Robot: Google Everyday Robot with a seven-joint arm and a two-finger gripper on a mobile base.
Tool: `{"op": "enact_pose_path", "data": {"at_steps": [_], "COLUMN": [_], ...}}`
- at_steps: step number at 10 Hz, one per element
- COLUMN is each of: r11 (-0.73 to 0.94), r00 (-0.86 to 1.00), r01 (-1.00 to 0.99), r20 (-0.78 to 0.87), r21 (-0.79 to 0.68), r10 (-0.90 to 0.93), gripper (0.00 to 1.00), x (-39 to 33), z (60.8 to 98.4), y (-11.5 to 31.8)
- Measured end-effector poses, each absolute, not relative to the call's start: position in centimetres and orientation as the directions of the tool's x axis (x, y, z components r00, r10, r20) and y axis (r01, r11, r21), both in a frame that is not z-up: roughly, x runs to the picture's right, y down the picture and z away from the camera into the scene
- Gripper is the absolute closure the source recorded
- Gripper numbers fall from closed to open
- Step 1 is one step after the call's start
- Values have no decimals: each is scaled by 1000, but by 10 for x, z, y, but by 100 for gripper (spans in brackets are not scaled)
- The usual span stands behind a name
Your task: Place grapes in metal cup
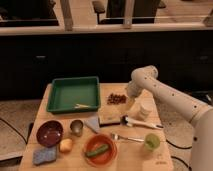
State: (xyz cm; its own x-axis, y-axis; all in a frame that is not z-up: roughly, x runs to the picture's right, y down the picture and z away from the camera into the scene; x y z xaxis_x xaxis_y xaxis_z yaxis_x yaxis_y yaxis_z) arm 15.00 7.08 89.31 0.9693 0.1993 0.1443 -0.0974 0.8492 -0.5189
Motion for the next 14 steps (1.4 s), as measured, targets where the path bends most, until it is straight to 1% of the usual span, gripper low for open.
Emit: {"op": "enact_pose_path", "data": {"at_steps": [14], "r11": [808], "r00": [953], "r01": [-129], "r20": [152], "r21": [-575], "r10": [260], "gripper": [20], "x": [146], "z": [928], "y": [85]}}
